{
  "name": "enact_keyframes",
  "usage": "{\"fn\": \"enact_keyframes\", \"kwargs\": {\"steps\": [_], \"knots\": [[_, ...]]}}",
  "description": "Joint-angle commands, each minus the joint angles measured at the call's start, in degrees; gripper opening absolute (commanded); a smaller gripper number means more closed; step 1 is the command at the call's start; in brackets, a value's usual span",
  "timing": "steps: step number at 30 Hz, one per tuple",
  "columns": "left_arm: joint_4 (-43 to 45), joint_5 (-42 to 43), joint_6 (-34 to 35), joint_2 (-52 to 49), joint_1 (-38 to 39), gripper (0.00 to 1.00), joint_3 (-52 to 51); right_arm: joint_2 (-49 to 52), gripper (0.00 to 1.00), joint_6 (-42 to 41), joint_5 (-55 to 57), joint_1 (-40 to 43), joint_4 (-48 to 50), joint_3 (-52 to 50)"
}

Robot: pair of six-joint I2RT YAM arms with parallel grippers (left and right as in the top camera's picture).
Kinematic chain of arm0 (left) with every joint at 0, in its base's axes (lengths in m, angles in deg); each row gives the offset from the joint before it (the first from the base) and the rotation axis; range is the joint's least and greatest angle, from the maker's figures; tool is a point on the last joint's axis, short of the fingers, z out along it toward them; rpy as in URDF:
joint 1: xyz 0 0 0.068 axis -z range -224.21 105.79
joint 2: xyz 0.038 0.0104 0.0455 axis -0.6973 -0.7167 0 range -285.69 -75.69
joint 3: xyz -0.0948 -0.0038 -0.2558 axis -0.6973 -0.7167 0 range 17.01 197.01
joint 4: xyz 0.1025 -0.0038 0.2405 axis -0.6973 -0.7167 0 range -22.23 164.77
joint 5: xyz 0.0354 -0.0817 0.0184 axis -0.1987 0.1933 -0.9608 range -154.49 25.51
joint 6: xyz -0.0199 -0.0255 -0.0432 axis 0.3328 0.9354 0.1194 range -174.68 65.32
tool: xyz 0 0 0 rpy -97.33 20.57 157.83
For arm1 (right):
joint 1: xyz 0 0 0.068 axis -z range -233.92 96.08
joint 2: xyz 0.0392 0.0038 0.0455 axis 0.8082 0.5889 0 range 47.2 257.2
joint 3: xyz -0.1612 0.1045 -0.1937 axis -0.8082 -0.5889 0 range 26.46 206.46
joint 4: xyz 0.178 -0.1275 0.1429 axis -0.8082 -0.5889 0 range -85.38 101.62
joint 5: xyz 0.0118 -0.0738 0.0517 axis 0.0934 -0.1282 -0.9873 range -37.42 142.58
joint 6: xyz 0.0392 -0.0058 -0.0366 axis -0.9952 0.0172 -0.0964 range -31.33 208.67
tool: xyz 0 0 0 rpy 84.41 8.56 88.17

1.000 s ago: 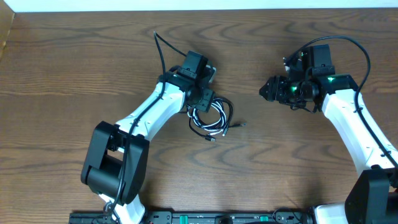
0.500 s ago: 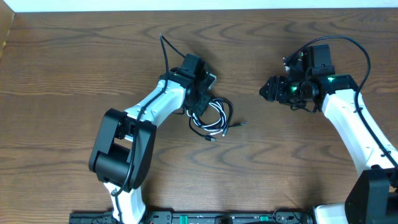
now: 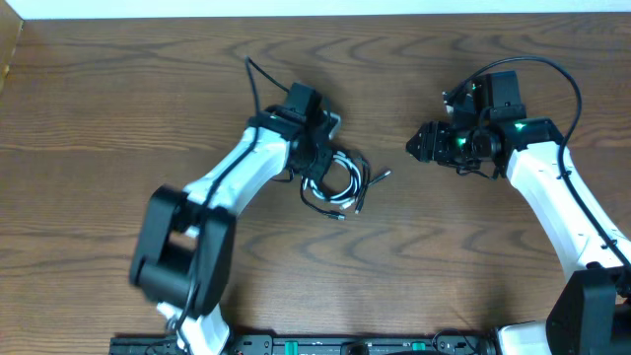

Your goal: Untangle cables

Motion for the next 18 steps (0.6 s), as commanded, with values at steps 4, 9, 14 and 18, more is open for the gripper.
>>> {"fn": "enact_keyframes", "kwargs": {"steps": [4,9,14,18], "knots": [[-0.61,12.37,7.1,14.56,-0.15,0.07,2.78,0.0,0.58,1.92,-11.28,-0.52,1.97,-0.07],[-2.84,13.29,7.89,17.9,-0.15,0.08,2.78,-1.2,0.58,1.99,-14.99,-0.09,2.49,-0.07],[-3.3,13.66,9.18,17.9,-0.13,0.08,2.78,-5.18,0.59,3.28,-15.19,-0.22,2.25,-0.07],[-3.3,16.74,9.46,17.9,-0.09,0.07,2.78,-7.65,0.59,4.87,-14.97,-0.2,1.75,-0.07]]}}
